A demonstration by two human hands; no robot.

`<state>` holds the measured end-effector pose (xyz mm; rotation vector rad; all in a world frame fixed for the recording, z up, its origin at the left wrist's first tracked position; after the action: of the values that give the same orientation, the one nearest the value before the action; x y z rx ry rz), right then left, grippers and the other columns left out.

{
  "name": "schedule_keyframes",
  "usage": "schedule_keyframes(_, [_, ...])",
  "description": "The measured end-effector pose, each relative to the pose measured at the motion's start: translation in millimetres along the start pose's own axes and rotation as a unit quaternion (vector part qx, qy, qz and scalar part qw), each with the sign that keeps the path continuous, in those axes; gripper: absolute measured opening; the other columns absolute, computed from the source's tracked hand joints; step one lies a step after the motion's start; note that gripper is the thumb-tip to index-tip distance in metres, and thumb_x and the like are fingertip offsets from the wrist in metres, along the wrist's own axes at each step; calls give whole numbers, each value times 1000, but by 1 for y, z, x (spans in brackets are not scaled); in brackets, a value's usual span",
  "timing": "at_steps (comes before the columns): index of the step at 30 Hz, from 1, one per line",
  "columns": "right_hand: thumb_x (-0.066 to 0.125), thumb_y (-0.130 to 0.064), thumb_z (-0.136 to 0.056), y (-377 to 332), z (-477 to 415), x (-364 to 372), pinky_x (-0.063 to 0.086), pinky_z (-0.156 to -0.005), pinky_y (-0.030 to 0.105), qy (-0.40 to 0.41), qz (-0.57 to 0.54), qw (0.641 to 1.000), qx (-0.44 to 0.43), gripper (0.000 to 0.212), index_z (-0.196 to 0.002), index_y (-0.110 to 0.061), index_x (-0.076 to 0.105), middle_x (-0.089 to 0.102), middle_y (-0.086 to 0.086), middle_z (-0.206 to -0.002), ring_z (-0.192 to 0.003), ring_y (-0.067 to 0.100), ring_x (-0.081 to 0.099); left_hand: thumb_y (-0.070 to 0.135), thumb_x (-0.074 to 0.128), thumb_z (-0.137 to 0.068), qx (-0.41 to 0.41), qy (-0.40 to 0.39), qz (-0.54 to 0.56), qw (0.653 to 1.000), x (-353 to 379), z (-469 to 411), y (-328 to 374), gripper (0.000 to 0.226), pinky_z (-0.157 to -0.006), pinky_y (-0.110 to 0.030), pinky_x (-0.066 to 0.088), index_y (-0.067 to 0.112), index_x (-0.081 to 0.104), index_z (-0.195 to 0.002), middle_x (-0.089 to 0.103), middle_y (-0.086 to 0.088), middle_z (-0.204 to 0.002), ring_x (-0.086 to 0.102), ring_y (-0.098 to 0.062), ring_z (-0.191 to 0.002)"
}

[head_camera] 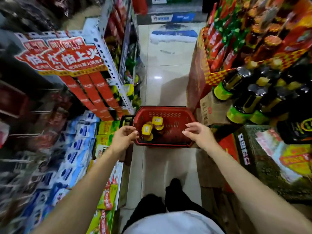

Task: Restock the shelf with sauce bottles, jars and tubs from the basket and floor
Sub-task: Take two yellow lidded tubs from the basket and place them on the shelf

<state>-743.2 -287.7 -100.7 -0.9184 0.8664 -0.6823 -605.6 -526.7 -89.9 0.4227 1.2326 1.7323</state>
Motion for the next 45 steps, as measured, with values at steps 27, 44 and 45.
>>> schedule_keyframes(27, [80,-10,-68,127,-249,128,52,-81,34,-85,-8,957,278,59,-116,-23,48,56,6,-109,-89,20,61,8,59,-87,-176,-82,-180,964,28,-294,-141,42,-66,-13,37,7,45,-127,60,-12,-115,60,-19,-97])
schedule_keyframes(44, [82,-2,-63,342,-414,227,39,-99,26,-112,7,968,224,98,-143,-14,26,40,4,-141,-123,15,44,14,84,-60,-153,-153,-343,914,114,-460,-352,120,-117,-38,12,22,3,-148,-2,-6,-157,6,-25,-144])
schedule_keyframes(45, [83,-4,-60,350,-422,235,38,-104,29,-118,11,969,217,105,-144,-17,22,38,2,-142,-126,15,42,14,87,-55,-151,-152,-342,915,113,-468,-360,126,-118,-42,12,23,1,-148,-5,-5,-157,5,-24,-144])
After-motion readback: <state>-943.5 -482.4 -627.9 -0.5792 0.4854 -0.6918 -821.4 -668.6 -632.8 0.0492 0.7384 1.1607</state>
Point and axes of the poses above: each hand's wrist, its own z-axis away from the middle knuckle, its own x-axis out of the palm, y = z × x, the point moved 4 cm from there along -z, towards the middle knuckle
